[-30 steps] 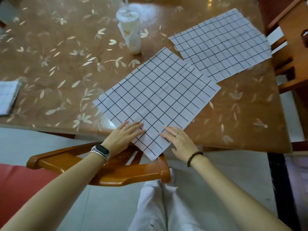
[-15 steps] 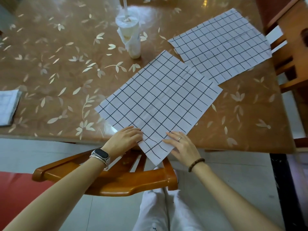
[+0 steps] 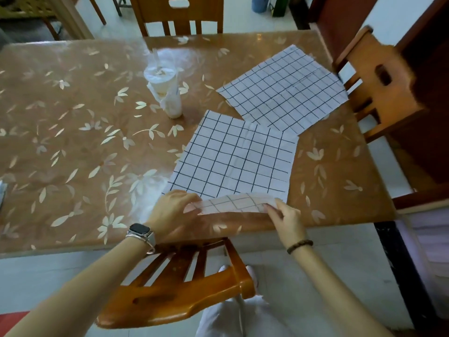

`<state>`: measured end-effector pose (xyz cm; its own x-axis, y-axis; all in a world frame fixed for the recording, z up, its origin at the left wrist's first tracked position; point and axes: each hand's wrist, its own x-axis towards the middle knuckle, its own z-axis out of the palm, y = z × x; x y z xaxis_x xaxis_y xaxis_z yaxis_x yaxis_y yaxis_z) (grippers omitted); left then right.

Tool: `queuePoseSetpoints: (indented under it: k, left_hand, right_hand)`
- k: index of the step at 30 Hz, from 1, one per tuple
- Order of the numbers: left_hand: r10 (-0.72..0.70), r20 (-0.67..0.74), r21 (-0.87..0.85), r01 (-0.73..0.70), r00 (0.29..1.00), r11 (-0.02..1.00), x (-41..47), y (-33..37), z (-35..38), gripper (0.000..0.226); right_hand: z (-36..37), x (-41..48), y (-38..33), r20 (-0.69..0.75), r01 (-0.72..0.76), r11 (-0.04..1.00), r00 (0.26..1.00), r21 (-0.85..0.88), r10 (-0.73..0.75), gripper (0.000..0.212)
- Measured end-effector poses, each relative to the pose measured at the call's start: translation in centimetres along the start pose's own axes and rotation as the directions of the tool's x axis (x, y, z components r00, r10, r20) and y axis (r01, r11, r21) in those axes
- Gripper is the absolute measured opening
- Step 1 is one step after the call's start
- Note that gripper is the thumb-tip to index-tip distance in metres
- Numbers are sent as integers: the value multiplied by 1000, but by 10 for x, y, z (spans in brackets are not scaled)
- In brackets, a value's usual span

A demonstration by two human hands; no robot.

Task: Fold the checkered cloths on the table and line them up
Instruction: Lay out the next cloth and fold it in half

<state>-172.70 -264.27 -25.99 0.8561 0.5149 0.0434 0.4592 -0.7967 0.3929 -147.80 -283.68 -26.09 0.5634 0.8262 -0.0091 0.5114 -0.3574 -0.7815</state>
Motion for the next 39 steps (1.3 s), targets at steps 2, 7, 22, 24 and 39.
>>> queuePoseSetpoints:
  k: [2,7,22,24,39]
  left_hand:
    - [-86,28,-27,87,996,996,3,-3,-3,48]
    - [-196,65,-151,204,978,967,14,4,-1,62]
    - [-392,66,-467,376,917,800,52,45,11,36]
    - [-455,9,-541,387,891,747,58,58,12,37]
    - [-703,-9,-805,412,711,427,105,159,45,24]
  right_hand:
    - [-12,2,8,-42,-71,997,997,-16,70,33]
    - [-40,9,33,-124,-218,975,967,39,221,32]
    - [-118,44,69,-146,-238,945,951,224,274,15]
    - [-131,52,75,-130,-202,952,963,228,236,8]
    - [-209,105,130,-27,-118,976,992,182,125,27]
